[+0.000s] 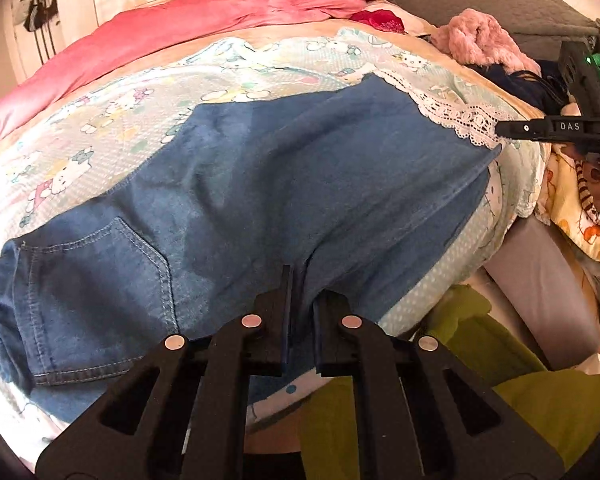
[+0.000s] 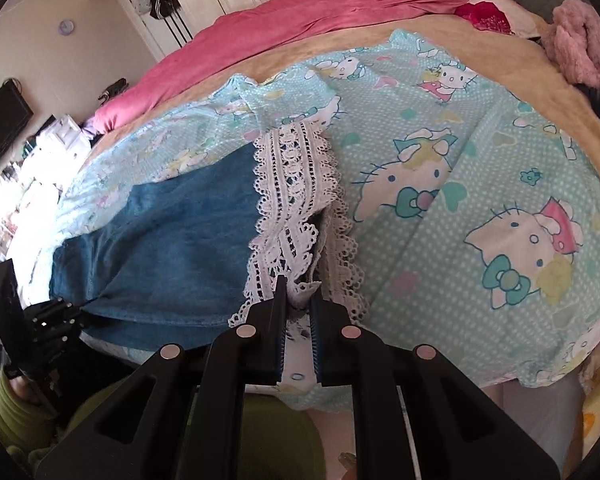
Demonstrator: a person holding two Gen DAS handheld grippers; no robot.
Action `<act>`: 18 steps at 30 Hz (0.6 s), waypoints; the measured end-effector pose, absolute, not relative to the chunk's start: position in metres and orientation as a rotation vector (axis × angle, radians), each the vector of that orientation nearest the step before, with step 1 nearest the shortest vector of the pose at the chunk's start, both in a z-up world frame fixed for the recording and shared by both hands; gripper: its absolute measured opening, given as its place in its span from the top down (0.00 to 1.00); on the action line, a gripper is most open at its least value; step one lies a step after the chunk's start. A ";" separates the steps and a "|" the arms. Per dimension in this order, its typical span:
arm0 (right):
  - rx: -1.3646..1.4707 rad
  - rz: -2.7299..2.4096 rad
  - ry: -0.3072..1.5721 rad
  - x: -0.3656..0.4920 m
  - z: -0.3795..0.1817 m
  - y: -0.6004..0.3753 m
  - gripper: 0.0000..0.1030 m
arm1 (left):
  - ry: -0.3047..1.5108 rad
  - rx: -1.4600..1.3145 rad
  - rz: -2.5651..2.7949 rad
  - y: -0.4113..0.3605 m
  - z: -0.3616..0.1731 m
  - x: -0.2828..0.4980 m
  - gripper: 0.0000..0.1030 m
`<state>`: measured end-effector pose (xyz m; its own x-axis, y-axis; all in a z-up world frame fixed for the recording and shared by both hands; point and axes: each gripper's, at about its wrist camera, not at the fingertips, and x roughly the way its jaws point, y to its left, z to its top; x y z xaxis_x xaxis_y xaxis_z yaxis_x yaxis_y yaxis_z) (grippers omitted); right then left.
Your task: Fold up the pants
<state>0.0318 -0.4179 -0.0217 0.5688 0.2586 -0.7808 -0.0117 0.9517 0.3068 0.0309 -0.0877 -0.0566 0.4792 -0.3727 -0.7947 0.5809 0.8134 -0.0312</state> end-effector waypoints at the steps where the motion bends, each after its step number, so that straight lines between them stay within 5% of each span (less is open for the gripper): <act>1: 0.269 0.149 0.977 0.034 -0.026 -0.418 0.90 | 0.909 0.262 -0.599 -0.089 -0.059 0.031 0.92; 5: 0.323 0.125 1.036 0.037 -0.040 -0.428 0.86 | 0.928 0.274 -0.602 -0.093 -0.066 0.030 0.92; 7: 0.309 0.095 1.012 0.033 -0.031 -0.430 0.75 | 0.928 0.271 -0.605 -0.092 -0.066 0.029 0.92; 12: 0.188 0.117 0.857 0.019 0.010 -0.410 0.74 | 0.929 0.271 -0.611 -0.092 -0.067 0.030 0.92; 18: -0.115 0.420 0.853 0.009 -0.002 -0.315 0.66 | 0.922 0.269 -0.611 -0.091 -0.065 0.026 0.92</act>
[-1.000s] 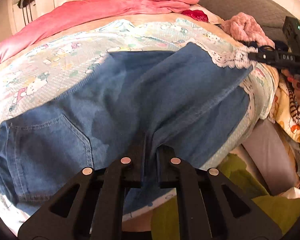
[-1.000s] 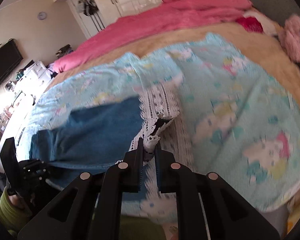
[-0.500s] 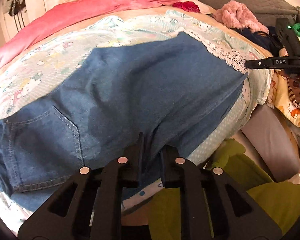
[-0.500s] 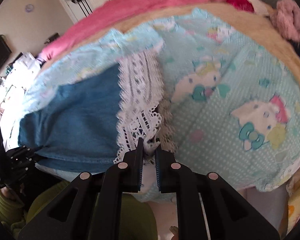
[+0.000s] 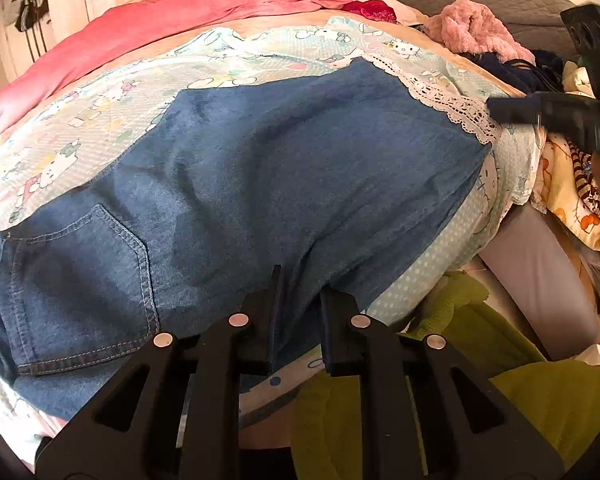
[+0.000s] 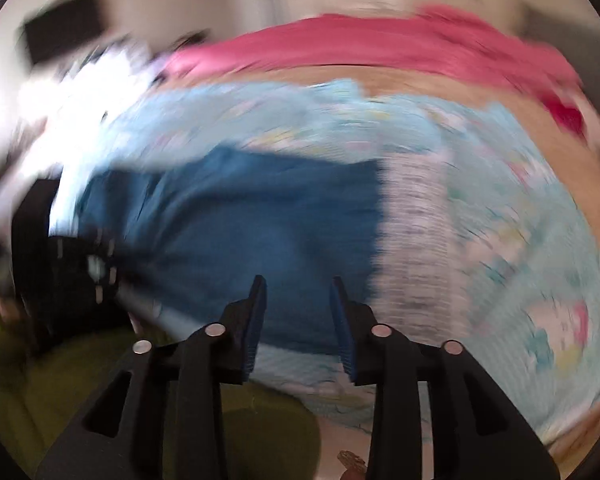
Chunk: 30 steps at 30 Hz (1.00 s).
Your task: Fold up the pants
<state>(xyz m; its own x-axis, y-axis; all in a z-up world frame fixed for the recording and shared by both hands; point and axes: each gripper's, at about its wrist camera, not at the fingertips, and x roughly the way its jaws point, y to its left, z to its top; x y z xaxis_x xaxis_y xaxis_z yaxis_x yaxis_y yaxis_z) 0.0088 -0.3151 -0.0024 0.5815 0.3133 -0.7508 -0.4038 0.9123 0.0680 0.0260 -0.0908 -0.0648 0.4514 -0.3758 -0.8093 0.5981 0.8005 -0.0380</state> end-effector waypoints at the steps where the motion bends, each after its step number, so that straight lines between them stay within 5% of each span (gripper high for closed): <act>1: -0.220 0.471 0.837 0.001 -0.009 -0.295 0.64 | 0.921 0.268 -0.611 -0.090 -0.064 0.025 0.92; 5: -0.526 0.553 0.779 -0.018 -0.029 -0.249 0.51 | 0.916 0.268 -0.613 -0.090 -0.063 0.024 0.92; 8: -0.625 0.557 0.766 -0.016 -0.041 -0.235 0.50 | 0.912 0.269 -0.613 -0.090 -0.061 0.023 0.92; 9: -0.629 0.561 0.770 -0.014 -0.044 -0.235 0.55 | 0.911 0.271 -0.614 -0.090 -0.061 0.023 0.92; 11: -0.627 0.566 0.795 -0.009 -0.050 -0.238 0.92 | 0.908 0.279 -0.617 -0.090 -0.059 0.021 0.92; 15: -0.577 0.604 0.846 -0.011 -0.050 -0.248 1.00 | 0.920 0.285 -0.619 -0.090 -0.061 0.020 0.92; 20: -0.523 0.576 0.922 -0.004 -0.064 -0.264 1.00 | 0.946 0.270 -0.628 -0.087 -0.066 0.021 0.92; 24: -0.345 0.597 0.877 -0.004 -0.036 -0.290 0.98 | 0.939 0.246 -0.663 -0.078 -0.058 0.012 0.81; 28: -0.381 0.540 0.821 -0.002 -0.021 -0.307 0.69 | 0.889 0.216 -0.628 -0.059 -0.039 0.009 0.73; 30: -0.447 0.550 0.811 -0.007 -0.022 -0.304 0.68 | 0.877 0.204 -0.610 -0.053 -0.034 0.010 0.72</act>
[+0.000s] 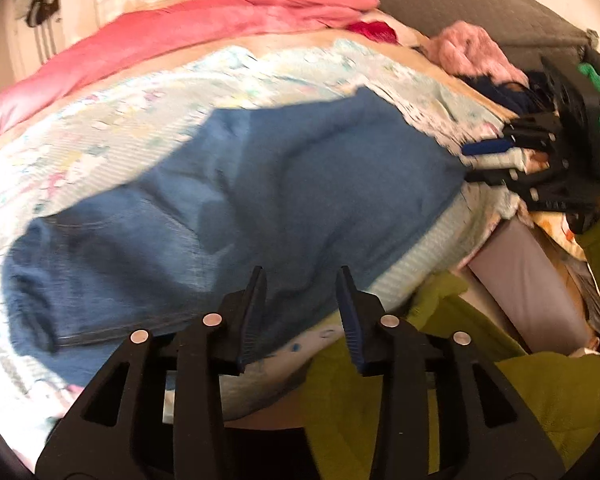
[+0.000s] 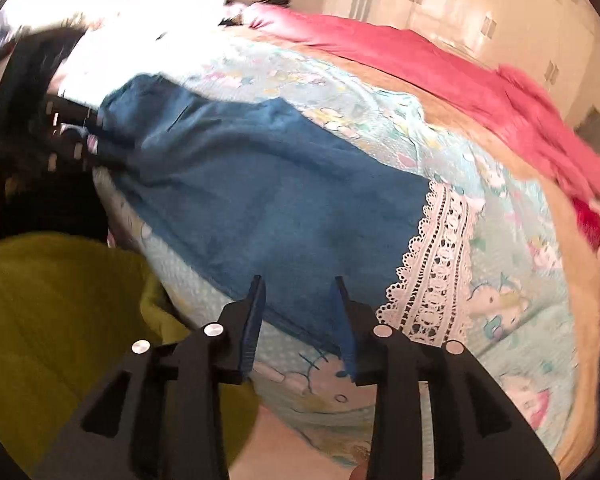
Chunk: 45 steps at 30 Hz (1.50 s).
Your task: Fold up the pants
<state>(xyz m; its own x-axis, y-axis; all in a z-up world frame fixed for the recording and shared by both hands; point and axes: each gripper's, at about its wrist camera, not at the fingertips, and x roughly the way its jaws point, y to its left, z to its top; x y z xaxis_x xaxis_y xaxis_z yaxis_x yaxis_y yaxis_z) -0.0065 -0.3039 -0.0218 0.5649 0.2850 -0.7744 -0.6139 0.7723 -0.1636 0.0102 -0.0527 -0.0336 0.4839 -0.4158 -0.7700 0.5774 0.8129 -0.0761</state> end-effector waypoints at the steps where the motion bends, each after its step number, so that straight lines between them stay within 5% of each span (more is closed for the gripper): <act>1: -0.467 0.573 0.808 -0.009 -0.023 -0.300 0.68 | 0.876 0.189 -0.606 -0.050 -0.032 0.011 0.72; 11: -0.754 0.607 0.832 -0.003 -0.058 -0.257 0.71 | 0.916 0.321 -0.673 -0.092 -0.058 0.009 0.72; 13: -0.755 0.630 0.834 0.001 -0.061 -0.259 0.94 | 0.926 0.339 -0.680 -0.097 -0.065 0.012 0.73; 14: -0.734 0.650 0.838 0.003 -0.060 -0.261 0.95 | 0.928 0.354 -0.677 -0.100 -0.068 0.013 0.77; 15: -0.708 0.664 0.844 0.004 -0.058 -0.265 0.96 | 0.939 0.354 -0.687 -0.101 -0.071 0.014 1.00; 22: -0.663 0.716 0.864 -0.004 -0.058 -0.270 0.96 | 0.947 0.320 -0.742 -0.094 -0.066 0.010 1.00; 26: -0.587 0.718 0.897 -0.003 -0.054 -0.275 0.92 | 0.972 0.321 -0.762 -0.093 -0.067 0.005 0.93; 29: -0.495 0.712 0.861 -0.005 -0.034 -0.290 0.71 | 0.936 0.254 -0.783 -0.078 -0.050 0.003 0.72; 35: -0.240 0.459 0.864 0.036 -0.021 -0.336 0.66 | 0.905 0.182 -0.489 -0.033 -0.035 0.038 0.51; 37: -0.225 0.365 0.945 0.046 -0.035 -0.345 0.57 | 0.947 0.161 -0.360 -0.017 -0.046 0.049 0.42; 45: -0.218 0.290 0.994 0.038 -0.051 -0.354 0.56 | 0.971 0.084 -0.320 0.008 -0.054 0.057 0.41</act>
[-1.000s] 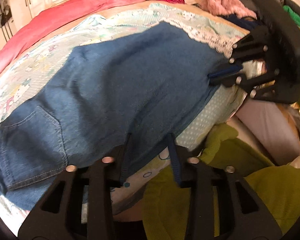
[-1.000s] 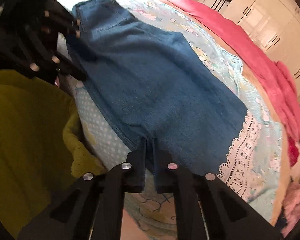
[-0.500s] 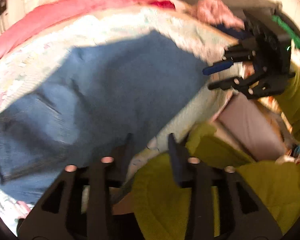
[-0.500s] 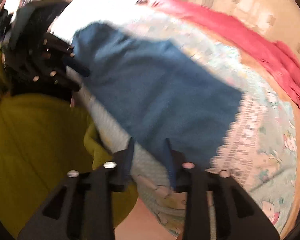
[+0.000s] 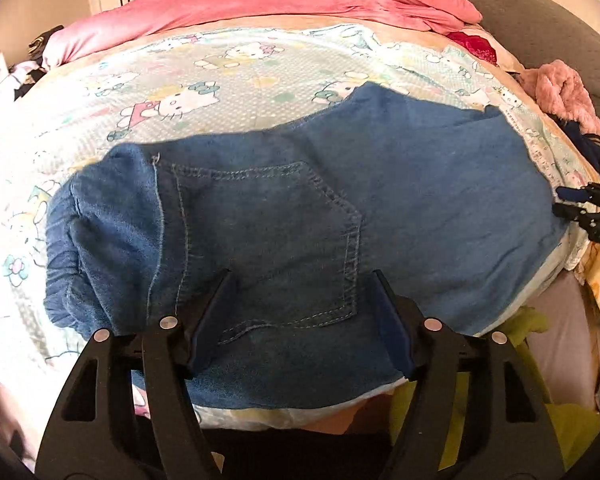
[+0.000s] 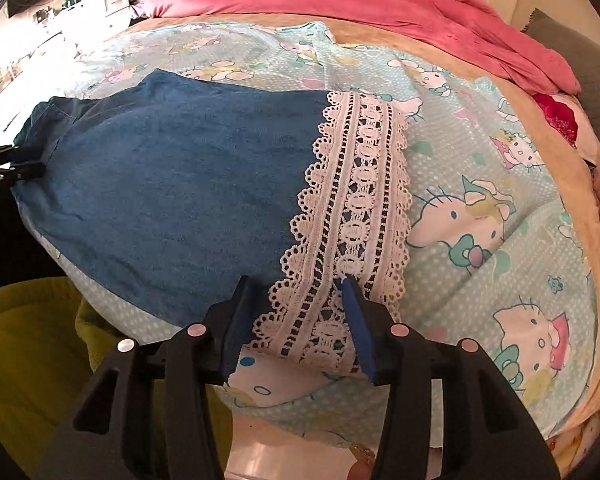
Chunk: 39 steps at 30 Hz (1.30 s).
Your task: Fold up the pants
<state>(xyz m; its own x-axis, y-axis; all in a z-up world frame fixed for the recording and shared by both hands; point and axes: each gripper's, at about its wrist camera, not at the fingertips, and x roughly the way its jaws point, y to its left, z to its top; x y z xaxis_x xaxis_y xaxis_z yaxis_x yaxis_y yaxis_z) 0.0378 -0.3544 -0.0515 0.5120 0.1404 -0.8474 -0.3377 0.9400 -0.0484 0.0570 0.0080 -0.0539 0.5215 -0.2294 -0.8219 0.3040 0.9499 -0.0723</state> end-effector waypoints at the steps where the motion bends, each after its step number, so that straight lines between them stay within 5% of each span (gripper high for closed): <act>1: -0.215 0.290 0.993 0.037 -0.049 -0.355 0.56 | 0.955 0.068 -0.338 0.008 -0.045 0.055 0.41; 3: -0.190 0.314 0.944 0.033 -0.032 -0.353 0.56 | 0.905 0.059 -0.383 0.004 -0.026 0.052 0.39; 6: -0.143 0.363 0.854 0.035 -0.013 -0.348 0.40 | 0.863 0.101 -0.386 -0.007 -0.011 0.065 0.31; 21: -0.080 0.267 0.951 0.088 -0.044 -0.361 0.40 | 1.055 0.075 -0.446 -0.073 -0.046 0.215 0.30; 23: -0.065 0.276 0.937 0.085 -0.049 -0.364 0.40 | 1.091 0.036 -0.464 -0.076 -0.059 0.222 0.41; 24: -0.066 0.277 0.930 0.083 -0.050 -0.365 0.40 | 1.103 0.025 -0.472 -0.078 -0.063 0.224 0.78; 25: -0.065 0.275 0.922 0.081 -0.051 -0.365 0.40 | 1.100 0.004 -0.490 -0.081 -0.066 0.224 0.96; 39: -0.035 0.250 0.853 0.100 -0.026 -0.379 0.40 | 1.034 -0.077 -0.466 -0.069 -0.065 0.227 0.95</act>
